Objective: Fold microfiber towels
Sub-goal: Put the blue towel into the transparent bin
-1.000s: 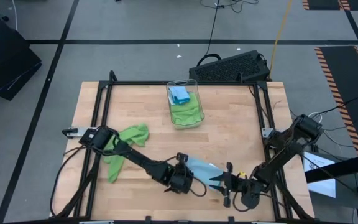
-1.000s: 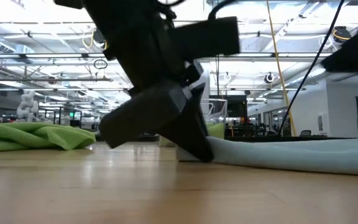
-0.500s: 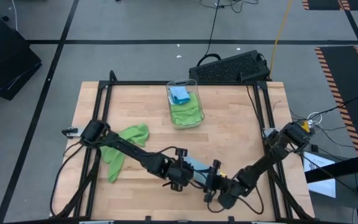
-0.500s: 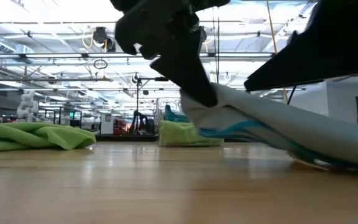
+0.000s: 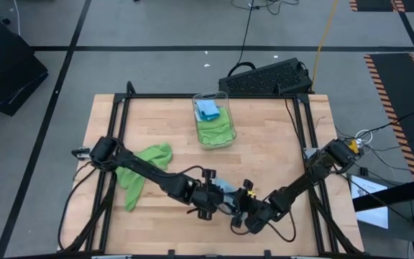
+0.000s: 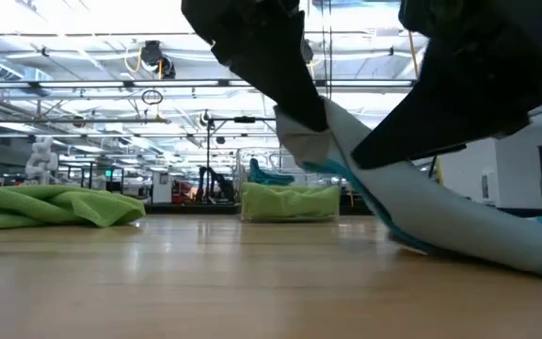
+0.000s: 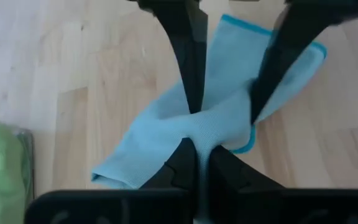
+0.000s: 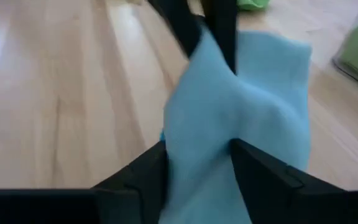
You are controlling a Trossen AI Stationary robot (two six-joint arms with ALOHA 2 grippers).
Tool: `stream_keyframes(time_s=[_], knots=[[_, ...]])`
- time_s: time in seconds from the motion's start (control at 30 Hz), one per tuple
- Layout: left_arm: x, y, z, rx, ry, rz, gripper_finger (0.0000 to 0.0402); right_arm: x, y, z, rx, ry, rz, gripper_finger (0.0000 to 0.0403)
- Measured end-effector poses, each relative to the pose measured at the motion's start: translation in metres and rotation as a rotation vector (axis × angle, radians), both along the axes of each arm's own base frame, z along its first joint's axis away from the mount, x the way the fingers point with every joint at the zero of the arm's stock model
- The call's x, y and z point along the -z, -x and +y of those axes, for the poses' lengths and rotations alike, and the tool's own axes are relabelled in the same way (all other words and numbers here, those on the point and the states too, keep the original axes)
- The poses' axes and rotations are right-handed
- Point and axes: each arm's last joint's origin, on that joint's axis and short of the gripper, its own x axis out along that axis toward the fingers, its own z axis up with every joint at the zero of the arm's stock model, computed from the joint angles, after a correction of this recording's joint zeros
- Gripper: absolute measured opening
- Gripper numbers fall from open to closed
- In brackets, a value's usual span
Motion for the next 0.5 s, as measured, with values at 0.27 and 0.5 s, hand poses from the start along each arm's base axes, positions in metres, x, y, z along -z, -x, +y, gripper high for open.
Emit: stream_keyframes(time_s=[0.27, 0.5], knots=[[0.003, 0.003, 0.01, -0.065, -0.024, 0.051, 0.0018, -0.003, 0.001, -0.002, 0.049, -0.072, -0.017, 0.0089], [0.003, 0.002, 0.014, -0.095, -0.013, 0.048, 0.0022, -0.01, -0.001, 0.0, -0.012, -0.141, -0.018, 0.0162]])
